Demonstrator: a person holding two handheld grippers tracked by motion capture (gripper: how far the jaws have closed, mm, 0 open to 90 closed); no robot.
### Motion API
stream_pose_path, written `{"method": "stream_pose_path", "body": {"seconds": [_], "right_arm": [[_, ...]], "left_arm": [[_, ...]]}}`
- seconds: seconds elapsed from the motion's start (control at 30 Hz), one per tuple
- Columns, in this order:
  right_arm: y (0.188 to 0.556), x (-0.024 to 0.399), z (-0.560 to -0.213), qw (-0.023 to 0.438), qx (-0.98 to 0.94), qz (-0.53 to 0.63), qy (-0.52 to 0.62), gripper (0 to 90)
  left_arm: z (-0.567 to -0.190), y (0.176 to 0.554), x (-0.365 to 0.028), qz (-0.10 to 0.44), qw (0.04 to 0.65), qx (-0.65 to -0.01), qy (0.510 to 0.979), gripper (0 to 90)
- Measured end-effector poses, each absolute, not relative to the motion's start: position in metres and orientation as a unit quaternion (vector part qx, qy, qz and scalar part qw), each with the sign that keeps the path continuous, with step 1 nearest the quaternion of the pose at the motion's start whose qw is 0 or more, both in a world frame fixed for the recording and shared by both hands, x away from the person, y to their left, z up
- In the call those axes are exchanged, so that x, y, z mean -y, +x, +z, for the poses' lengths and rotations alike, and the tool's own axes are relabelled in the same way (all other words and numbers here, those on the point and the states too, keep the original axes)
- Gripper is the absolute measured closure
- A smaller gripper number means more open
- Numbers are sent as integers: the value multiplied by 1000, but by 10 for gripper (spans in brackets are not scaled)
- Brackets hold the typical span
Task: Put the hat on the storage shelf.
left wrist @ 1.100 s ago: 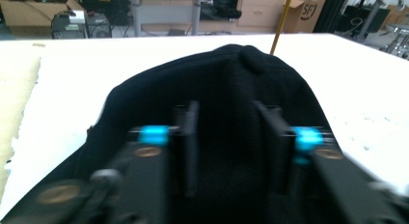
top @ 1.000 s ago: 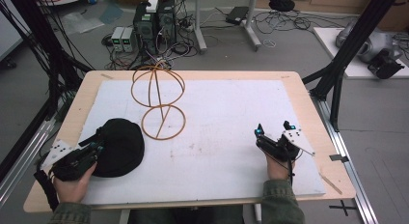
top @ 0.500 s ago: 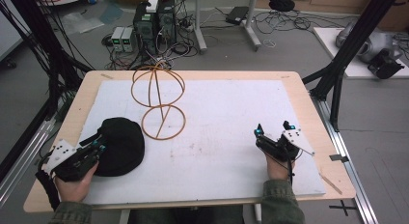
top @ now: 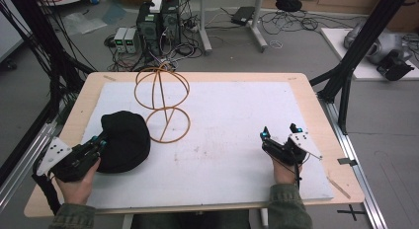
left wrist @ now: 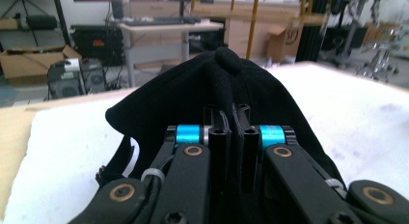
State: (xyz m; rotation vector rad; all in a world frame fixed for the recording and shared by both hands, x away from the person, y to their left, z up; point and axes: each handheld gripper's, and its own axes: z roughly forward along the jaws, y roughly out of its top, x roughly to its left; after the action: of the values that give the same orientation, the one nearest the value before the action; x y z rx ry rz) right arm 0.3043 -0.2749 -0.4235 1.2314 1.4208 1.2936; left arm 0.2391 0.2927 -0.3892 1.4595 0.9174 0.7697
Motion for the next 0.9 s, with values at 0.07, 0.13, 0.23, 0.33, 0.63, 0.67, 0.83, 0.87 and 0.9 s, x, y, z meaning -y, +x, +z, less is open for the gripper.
{"method": "stream_pose_path", "body": {"seconds": [0.07,0.13,0.23,0.33,0.63,0.67,0.83,0.87,0.9], "right_arm": [[304,275,-424,417,-566,515,490,51],[304,274,-424,412,-567,516,493,51],[304,274,-424,413,-568,515,491,51],[305,273,-424,413,-570,514,490,52],[305,271,-425,409,-575,512,490,52],[306,271,-425,411,-575,512,489,51],[305,270,-425,411,-576,513,486,52],[305,270,-425,410,-576,513,486,52],[305,270,-425,411,-576,513,485,51]], "left_arm": [[-384,239,-292,329,594,-389,622,869],[-377,240,-292,335,594,-381,624,869],[-364,239,-293,349,602,-373,614,869],[-351,239,-295,363,609,-366,603,870],[-317,237,-295,391,634,-343,573,869],[-315,239,-295,392,632,-340,575,870],[-304,246,-283,400,634,-326,576,870],[-302,248,-281,399,635,-323,576,869],[-300,249,-278,399,639,-321,574,870]]}}
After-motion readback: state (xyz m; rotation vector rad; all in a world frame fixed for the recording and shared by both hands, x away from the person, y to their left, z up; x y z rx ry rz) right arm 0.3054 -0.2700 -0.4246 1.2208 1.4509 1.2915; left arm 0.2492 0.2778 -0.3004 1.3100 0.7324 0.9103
